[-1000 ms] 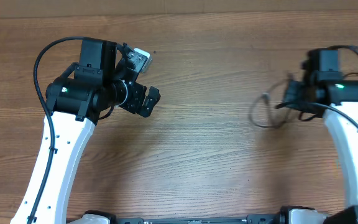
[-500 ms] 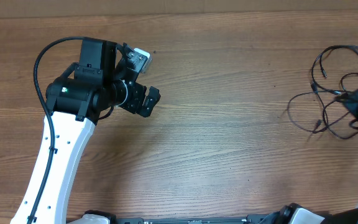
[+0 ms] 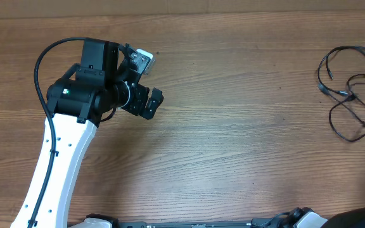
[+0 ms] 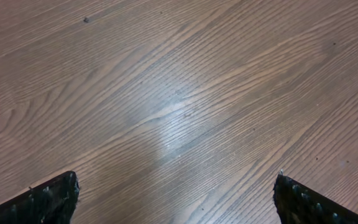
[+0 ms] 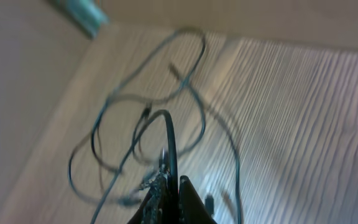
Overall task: Untangle cables
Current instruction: 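Open the right gripper to drop the cable and lift it away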
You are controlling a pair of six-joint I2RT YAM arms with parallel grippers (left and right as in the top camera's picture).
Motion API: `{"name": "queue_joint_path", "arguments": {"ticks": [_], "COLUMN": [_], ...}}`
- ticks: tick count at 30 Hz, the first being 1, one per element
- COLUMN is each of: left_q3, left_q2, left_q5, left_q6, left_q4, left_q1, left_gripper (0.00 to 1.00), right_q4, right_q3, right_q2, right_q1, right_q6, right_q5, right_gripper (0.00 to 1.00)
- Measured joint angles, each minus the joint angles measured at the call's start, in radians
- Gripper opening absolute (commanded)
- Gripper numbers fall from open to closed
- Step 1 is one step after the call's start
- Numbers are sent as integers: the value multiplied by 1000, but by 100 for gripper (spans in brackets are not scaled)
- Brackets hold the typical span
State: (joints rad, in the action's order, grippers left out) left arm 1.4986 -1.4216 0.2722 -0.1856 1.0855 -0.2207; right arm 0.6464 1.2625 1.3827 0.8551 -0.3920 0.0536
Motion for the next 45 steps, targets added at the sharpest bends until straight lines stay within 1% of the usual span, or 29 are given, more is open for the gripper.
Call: {"name": "queue_joint_path", "arguments": {"ticks": [3,6,9,12,14,15,18,19,21,22,28,31,35,40,45], "left_q3": [0,0,0,0,0,0,0,0,0,0,0,0,0,0,0], "left_q2": [0,0,0,0,0,0,0,0,0,0,0,0,0,0,0], "left_q5": [0,0,0,0,0,0,0,0,0,0,0,0,0,0,0], "left_q6": [0,0,0,0,0,0,0,0,0,0,0,0,0,0,0], "left_q4": [0,0,0,0,0,0,0,0,0,0,0,0,0,0,0], "left_q1": [0,0,0,0,0,0,0,0,0,0,0,0,0,0,0], "left_gripper": [100,100,100,100,100,100,100,100,100,100,100,100,100,100,100], "right_q4": [-48,-121,-177,-227,-238,-240,-241,-241,-233,-230,-191,-142,-78,28,94], "right_q3": [0,0,0,0,0,0,0,0,0,0,0,0,0,0,0], "right_q2": [0,0,0,0,0,0,0,0,0,0,0,0,0,26,107], "right_q1": [37,63,75,79,79,79,80,80,80,80,80,80,66,-35,-211], "right_q6": [-1,-3,-4,-3,0,2,-7,0,-1,1,0,0,49,154,226], "right_q5": [2,2,2,-10,-17,-18,-24,-25,-14,-3,124,193,267,328,350], "right_gripper": [4,9,12,17,24,32,62,74,95,100,100,100,100,100,100]}}
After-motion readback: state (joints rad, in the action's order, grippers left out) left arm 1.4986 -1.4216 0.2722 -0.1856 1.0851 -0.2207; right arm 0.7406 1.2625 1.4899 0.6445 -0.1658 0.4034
